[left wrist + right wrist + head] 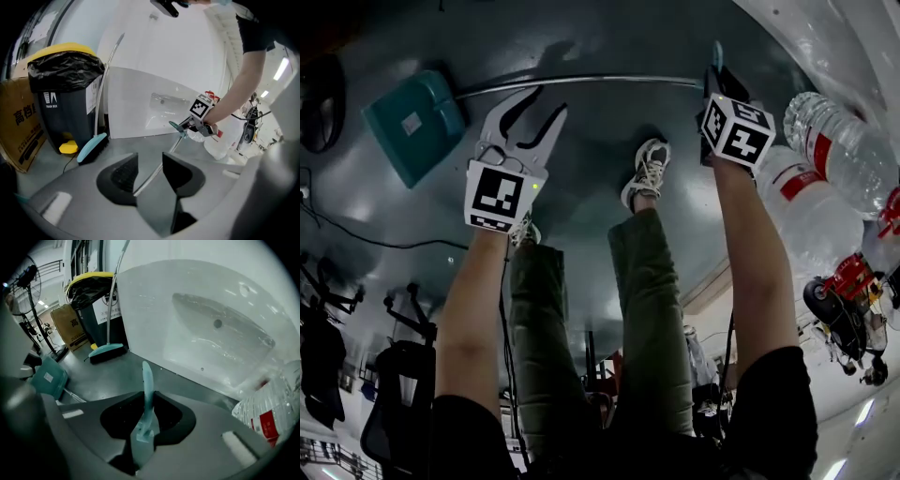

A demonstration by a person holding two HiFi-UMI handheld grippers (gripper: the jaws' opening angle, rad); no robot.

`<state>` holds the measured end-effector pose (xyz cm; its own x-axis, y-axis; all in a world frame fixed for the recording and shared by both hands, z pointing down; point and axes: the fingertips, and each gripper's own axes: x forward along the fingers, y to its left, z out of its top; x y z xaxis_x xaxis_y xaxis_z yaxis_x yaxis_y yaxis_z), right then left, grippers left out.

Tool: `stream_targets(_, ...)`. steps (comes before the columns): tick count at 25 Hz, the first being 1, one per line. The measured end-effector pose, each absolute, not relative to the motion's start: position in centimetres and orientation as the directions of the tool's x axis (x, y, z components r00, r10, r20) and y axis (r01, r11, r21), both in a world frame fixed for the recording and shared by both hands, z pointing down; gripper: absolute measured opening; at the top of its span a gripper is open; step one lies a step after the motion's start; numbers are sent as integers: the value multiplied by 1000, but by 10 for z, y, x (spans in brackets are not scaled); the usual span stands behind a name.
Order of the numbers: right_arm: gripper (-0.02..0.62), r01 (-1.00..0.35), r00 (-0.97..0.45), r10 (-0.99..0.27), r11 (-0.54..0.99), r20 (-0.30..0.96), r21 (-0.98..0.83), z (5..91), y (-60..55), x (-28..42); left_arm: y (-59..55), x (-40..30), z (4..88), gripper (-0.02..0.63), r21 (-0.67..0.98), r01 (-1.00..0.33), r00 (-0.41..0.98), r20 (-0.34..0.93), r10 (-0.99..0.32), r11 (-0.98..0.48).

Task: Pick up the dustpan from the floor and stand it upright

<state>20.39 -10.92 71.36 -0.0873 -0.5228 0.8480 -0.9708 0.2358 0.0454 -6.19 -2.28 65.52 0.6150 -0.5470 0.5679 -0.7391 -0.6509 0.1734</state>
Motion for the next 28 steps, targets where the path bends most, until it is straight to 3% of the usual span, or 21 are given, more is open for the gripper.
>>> stream_targets(12, 67, -933, -72, -582, 326, 810, 151, 617, -150, 208, -11, -79, 577, 172, 181, -800, 560, 565, -606, -572)
stream_targets(28, 67, -793, -111, -648, 515, 753, 325, 482, -225, 145, 7, -123, 471, 172, 164, -858, 496, 508, -704, -486)
